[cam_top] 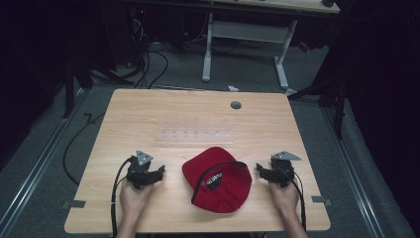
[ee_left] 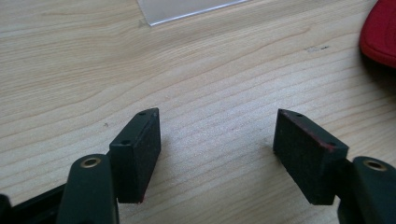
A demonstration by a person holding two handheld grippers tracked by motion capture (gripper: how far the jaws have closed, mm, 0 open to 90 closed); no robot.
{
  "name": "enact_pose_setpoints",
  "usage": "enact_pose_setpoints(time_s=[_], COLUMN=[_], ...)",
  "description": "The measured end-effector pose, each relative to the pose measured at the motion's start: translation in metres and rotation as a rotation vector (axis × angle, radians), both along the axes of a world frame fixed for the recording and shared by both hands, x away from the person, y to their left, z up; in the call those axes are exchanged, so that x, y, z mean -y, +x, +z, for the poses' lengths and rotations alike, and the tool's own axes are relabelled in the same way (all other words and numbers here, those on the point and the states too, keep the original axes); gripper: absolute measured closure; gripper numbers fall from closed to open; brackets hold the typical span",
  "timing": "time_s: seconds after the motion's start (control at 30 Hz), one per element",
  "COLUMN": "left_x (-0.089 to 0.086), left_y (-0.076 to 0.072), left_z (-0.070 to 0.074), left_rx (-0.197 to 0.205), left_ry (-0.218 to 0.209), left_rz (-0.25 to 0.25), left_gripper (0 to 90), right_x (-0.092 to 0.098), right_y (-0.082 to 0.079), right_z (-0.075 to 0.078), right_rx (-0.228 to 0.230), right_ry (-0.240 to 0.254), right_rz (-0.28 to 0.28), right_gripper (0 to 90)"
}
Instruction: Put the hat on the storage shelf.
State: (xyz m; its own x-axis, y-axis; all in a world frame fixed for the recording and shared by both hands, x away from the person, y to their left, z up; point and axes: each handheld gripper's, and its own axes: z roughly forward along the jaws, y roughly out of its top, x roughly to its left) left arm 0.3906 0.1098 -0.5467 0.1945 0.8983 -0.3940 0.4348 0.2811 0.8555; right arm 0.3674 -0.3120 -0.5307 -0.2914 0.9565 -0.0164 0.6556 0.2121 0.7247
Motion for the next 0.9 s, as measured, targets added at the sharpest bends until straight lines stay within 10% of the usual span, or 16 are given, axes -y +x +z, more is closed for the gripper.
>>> enact_pose_setpoints(time_s=[0.6,0.9], left_x=[0.000,0.000], left_y=[0.000,-0.001], left_z=[0.000,0.000], left_rx=[-0.003,-0.005], left_ry=[0.002,0.003], left_rz=[-0.004,-0.007], left_gripper=[31.1,30.1], right_x=[0.001,0.007], right_y=[-0.001,-0.016], right_z=[0.001,0.004], right_rx=[0.002,0.002], right_ry=[-0.003,0.089], right_rz=[-0.011,0.011], right_gripper=[40.6,46.7])
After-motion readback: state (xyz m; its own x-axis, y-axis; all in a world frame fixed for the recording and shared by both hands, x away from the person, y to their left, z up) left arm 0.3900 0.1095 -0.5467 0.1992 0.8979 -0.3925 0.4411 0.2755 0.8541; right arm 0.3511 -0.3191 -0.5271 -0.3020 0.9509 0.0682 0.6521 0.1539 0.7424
